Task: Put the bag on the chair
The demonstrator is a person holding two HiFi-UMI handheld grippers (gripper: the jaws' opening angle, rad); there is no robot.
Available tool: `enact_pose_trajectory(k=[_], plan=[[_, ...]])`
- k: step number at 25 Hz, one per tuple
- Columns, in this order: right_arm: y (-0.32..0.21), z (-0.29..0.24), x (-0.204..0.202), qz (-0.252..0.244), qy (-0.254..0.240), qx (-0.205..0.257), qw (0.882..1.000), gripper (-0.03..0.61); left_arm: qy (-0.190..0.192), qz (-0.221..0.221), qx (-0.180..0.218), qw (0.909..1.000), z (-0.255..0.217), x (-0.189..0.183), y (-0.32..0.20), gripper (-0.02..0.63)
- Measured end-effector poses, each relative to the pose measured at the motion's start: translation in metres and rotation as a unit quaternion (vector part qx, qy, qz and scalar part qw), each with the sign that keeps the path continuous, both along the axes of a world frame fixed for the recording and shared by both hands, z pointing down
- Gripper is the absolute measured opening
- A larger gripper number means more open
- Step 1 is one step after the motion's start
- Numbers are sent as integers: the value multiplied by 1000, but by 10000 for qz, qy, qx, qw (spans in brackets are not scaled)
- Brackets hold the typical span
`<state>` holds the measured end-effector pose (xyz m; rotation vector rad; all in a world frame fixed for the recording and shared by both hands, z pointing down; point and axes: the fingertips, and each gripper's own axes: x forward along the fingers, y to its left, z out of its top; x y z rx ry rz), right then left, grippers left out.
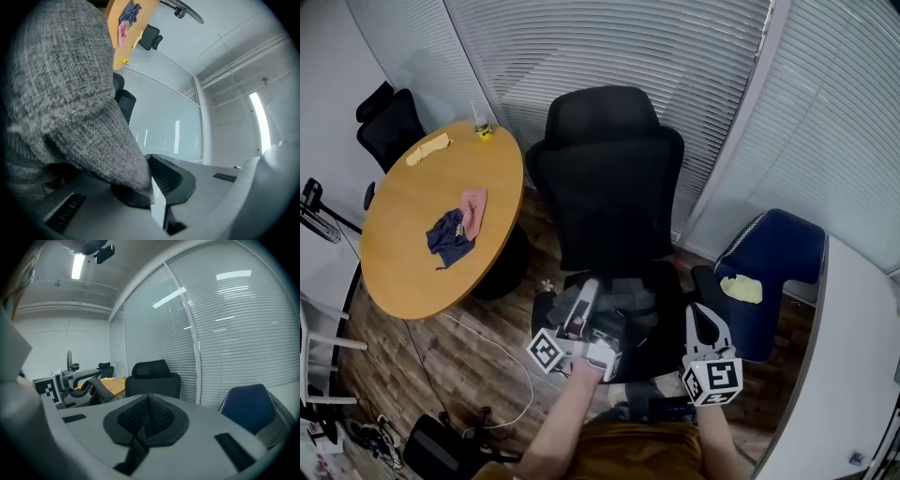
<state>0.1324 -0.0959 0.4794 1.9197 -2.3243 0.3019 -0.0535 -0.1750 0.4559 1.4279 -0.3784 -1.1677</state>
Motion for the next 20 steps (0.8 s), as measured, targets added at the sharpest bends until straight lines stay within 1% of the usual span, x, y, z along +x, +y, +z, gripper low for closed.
enact_pose_trajectory(k=[4,10,20], plan=[[-26,14,9,-101,-65,-146,9998,11,-82,30,-174,9998,11,13,-11,21],[-63,24,17,-259,-130,-290,9992,12,14,-197,-403,9990,23,14,-31,21],[-113,40,19,-469,-183,-432,9978,12,-55,-233,-611,9978,45,29,-72,21]])
